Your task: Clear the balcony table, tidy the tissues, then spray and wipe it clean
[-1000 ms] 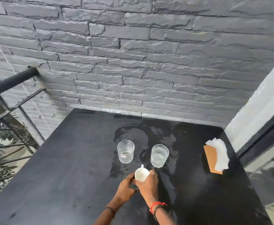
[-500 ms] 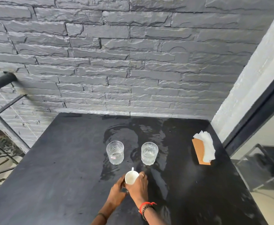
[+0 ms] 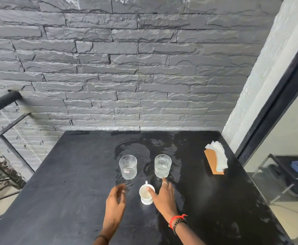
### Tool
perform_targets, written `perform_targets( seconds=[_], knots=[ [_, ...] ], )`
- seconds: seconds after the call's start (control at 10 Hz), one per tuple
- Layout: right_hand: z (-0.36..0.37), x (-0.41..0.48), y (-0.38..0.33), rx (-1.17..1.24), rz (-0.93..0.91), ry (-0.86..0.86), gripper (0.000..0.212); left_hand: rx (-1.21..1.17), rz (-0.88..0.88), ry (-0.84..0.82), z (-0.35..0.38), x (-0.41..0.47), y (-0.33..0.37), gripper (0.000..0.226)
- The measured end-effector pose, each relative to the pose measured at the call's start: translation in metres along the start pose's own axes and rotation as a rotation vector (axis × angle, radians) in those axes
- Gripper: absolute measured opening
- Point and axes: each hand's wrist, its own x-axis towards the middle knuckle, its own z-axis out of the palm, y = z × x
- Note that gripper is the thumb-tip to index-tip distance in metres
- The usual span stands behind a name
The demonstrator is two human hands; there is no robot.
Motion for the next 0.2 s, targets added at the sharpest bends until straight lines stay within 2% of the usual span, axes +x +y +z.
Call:
perform_targets(
  seconds=[0.1, 0.2],
  knots=[
    [-0.024, -0.002, -0.014, -0.043, -0.114, 0.139, 0.078, 0.040, 0.201, 0.059, -0.016, 0.008, 0.025, 0.021],
    [-0.052, 0.007, -0.035, -0.107, -0.267, 0.335, 0.075, 0.169, 0.385, 0.135, -0.032, 0.030, 0.059, 0.039]
  ],
)
